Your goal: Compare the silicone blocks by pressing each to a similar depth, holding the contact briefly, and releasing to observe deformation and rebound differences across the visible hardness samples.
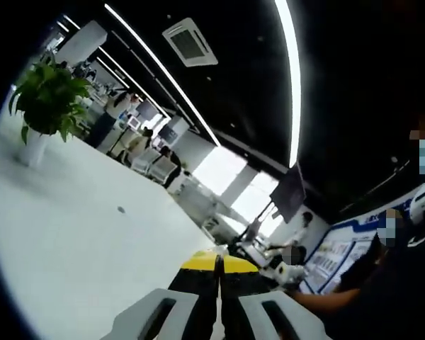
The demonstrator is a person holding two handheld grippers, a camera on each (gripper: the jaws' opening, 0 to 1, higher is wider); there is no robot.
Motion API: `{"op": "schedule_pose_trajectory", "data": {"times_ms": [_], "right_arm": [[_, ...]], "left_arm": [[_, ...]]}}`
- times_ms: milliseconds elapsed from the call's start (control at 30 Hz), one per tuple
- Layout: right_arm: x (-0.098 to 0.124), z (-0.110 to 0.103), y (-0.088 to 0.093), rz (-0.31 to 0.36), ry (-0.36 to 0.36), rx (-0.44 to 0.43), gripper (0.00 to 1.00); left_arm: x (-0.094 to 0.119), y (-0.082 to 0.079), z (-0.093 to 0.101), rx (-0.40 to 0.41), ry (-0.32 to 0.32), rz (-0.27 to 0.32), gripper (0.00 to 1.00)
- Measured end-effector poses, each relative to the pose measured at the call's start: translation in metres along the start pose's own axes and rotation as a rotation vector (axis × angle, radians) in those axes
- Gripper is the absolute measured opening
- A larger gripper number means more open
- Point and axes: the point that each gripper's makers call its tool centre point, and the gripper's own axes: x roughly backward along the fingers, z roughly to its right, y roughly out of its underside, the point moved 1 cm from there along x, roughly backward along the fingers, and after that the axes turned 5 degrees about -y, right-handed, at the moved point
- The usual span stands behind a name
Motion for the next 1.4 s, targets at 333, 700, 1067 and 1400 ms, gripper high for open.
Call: {"op": "schedule_pose_trajectory", "data": {"times_ms": [333, 700, 1067, 1400], "right_arm": [[0.001, 0.0, 0.005, -0.009, -0.01, -0.015, 0.96], [-0.004, -0.011, 0.009, -0.003, -0.038, -0.02, 0.96], [-0.005, -0.014, 0.013, -0.008, -0.051, -0.022, 0.96], [-0.014, -0.028, 0.012, -0.005, -0.093, 0.005, 0.96]], "left_arm": [[-0.009, -0.001, -0.004, 0.028, -0.006, -0.014, 0.0], [-0.015, 0.012, -0.014, 0.041, -0.03, -0.044, 0.0], [-0.019, 0.026, -0.03, 0.098, -0.058, -0.053, 0.0], [-0.022, 0.034, -0.04, 0.117, -0.075, -0.07, 0.0]]}}
